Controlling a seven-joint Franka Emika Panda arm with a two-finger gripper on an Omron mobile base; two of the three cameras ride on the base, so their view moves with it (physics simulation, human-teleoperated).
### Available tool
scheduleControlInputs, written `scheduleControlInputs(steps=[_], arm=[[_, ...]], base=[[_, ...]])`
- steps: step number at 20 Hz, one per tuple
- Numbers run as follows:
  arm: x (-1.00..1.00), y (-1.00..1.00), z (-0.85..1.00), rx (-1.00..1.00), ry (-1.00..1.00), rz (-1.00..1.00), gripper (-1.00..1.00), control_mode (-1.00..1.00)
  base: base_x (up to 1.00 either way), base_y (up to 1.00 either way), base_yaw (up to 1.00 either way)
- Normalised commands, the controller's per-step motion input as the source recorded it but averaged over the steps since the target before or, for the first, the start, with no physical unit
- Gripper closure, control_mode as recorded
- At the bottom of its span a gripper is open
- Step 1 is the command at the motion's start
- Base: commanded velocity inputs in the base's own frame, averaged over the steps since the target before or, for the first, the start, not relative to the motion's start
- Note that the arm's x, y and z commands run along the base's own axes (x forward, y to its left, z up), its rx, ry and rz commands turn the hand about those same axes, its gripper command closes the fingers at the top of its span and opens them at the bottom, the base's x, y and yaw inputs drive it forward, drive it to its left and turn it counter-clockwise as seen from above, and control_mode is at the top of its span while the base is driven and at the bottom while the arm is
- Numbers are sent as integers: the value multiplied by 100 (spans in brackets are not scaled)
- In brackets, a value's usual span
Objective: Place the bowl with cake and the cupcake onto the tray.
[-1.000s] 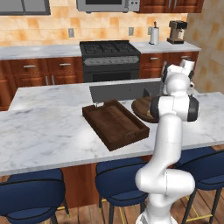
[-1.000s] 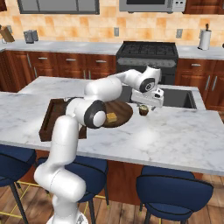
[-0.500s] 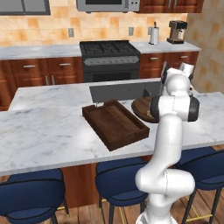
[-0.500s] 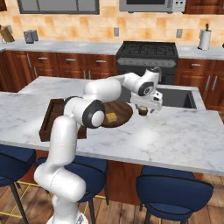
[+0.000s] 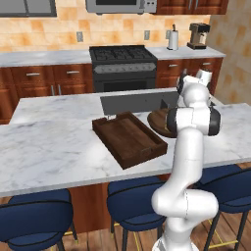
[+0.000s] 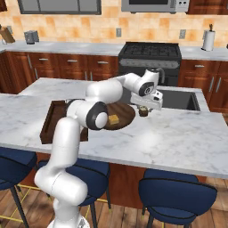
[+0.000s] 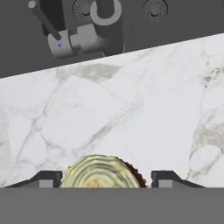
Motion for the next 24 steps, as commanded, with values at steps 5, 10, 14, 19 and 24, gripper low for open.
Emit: scheduleControlInputs(steps=[5,10,14,19,24], arm=[[-6,1,-8,1,-2,0,100,-100],[-15,0,50,0,-14,0,100,-100],[-37,8,45,0,-14,0,100,-100],[-82,37,8,0,-15,0,100,-100],[-59,80,4,0,-13,0,100,-100]], base=[[0,0,0],[0,0,0],[0,0,0],[0,0,0],[0,0,0]])
